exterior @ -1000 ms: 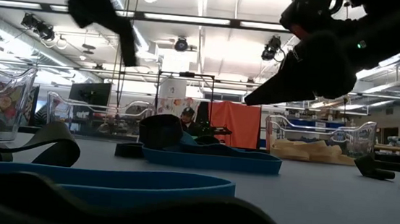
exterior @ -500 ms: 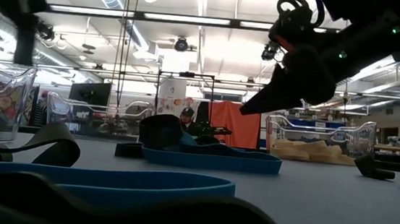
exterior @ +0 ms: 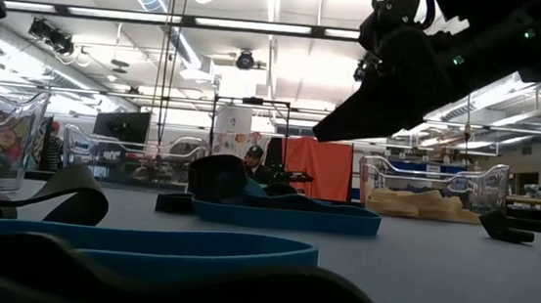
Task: Sort rubber bands into baskets
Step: Put the small black rubber band into the bottom left transparent bin
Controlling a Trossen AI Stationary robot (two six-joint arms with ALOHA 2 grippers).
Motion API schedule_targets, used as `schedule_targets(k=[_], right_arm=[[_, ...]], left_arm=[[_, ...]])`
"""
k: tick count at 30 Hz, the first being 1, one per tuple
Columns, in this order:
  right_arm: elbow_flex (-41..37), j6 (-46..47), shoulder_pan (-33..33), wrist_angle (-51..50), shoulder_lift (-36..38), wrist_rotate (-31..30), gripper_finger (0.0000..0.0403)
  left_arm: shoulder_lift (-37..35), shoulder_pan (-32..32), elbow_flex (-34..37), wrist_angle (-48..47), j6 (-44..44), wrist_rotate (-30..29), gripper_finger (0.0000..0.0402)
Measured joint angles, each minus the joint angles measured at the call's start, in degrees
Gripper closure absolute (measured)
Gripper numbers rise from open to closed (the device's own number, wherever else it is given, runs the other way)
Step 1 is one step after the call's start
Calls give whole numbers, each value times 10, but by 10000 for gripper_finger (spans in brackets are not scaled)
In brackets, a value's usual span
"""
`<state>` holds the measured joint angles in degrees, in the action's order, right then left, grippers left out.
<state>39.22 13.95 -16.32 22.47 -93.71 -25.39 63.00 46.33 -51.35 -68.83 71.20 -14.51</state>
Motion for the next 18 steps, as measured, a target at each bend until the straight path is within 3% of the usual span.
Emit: schedule_targets(k=[8,18], right_arm=[[0,-19,18,3,-20,-12,236],[0,-17,67,12,-94,-26,214]], left_arm=[[12,6,0,-2,67,-10,377],[44,6,17,-29,108,53,248]])
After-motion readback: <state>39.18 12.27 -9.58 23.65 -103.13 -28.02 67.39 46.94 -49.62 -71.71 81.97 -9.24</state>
